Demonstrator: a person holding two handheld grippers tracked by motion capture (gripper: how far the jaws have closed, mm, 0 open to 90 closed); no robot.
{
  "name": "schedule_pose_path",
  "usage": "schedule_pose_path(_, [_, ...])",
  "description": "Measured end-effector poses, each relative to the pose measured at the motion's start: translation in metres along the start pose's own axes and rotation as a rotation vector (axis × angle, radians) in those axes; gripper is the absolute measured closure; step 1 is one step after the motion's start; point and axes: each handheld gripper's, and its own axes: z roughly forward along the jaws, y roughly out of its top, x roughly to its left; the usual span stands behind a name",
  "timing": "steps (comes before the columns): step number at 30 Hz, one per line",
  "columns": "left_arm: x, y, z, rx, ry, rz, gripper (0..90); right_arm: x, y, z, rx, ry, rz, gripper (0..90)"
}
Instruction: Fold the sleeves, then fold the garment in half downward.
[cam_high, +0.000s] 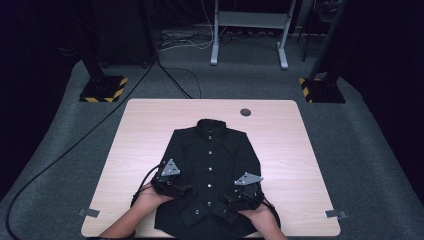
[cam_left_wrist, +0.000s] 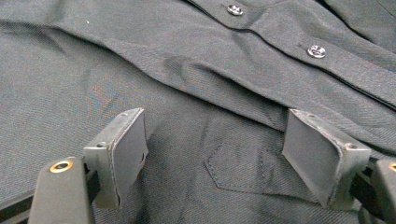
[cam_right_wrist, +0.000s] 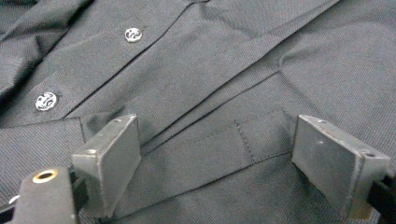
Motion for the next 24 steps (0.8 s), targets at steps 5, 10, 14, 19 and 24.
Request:
schedule_pose_path(5, [-0.007,-0.001,-0.004,0.027,-0.004,0.005,21.5,0.003,-0.001,-0.004,0.024,0.009,-0.008,15.2])
schedule_pose_path(10, [-0.007,-0.002,-0.007,0.034,-0.021,0.012,21.5,0.004,-0.001,-0.007,0.041,0.025,-0.002,17.4])
schedule_pose_path(14, [-0.008,-0.002,-0.008,0.042,-0.028,0.02,21.5,0.008,0.0,-0.008,0.068,0.014,-0.017,17.4])
schedule_pose_path(19, [-0.002,0.004,-0.009,0.078,-0.049,0.005,23.3,0.008,0.007,-0.011,0.102,0.047,-0.004,22.2])
schedule_pose_path(24, [0.013,0.016,-0.011,0.051,-0.015,-0.034,22.4,-0.004,0.025,-0.015,0.042,0.039,0.009,21.5])
